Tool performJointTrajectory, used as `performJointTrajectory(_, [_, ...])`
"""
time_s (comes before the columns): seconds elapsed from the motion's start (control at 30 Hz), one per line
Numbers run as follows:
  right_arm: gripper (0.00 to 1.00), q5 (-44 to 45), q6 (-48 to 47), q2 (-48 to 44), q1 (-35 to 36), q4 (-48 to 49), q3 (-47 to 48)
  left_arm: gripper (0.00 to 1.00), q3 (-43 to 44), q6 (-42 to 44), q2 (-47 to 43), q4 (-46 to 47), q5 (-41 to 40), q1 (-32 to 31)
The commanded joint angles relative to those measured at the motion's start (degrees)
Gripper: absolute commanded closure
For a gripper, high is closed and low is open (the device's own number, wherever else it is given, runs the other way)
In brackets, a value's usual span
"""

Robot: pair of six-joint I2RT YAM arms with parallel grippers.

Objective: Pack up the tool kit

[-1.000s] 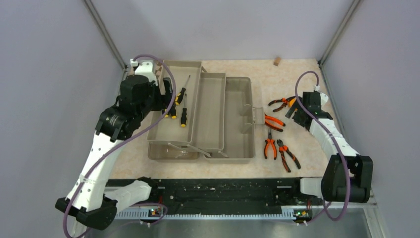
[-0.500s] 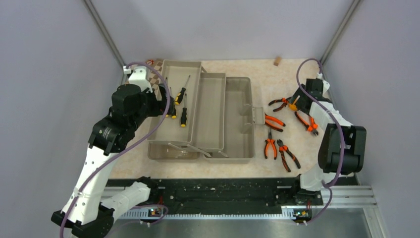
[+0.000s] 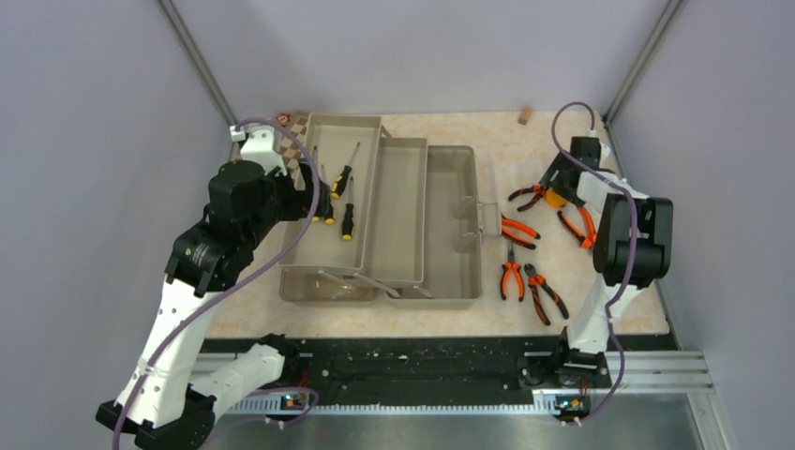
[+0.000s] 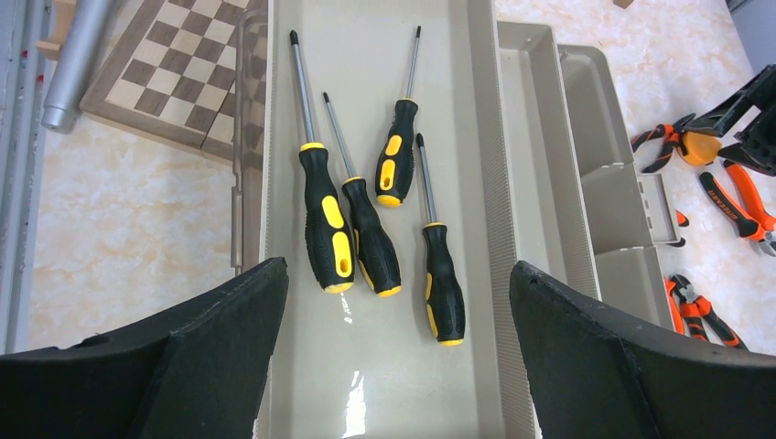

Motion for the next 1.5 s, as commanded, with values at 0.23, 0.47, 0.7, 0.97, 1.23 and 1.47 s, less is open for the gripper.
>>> performJointTrajectory(0.23, [0.29,7.6,1.3,6.9,-0.6,-8.8,9.7,0.05,0.0,-0.6,-1.7,2.2,-0.4,0.2])
performJointTrajectory(0.47, [0.3,8.3,-0.1,5.3,-0.6,-10.5,7.6,0.05,-0.7,-0.5,-2.1,3.2,0.1,0.3])
performJointTrajectory(0.7, [0.28,3.6,-3.0,4.1,-0.6,-12.9,7.1,0.05,-1.5,-0.5,-2.2,4.2,0.5,0.2])
performJointTrajectory(0.97, [0.28,3.5,-7.2,6.4,-0.6,-12.8,7.2,0.05,-2.9,-1.5,-2.8,5.3,2.1,0.2])
performJointTrajectory(1.23, [0.46,-1.9,-8.9,6.2,-0.6,-9.3,6.1,0.05,-2.7,-2.5,-2.5,5.3,3.5,0.2])
performJointTrajectory(1.47, [0.64,-2.3,-9.1,1.2,-0.4,-9.8,4.4,0.05,-3.5,-2.7,-3.6,5.7,3.6,0.2])
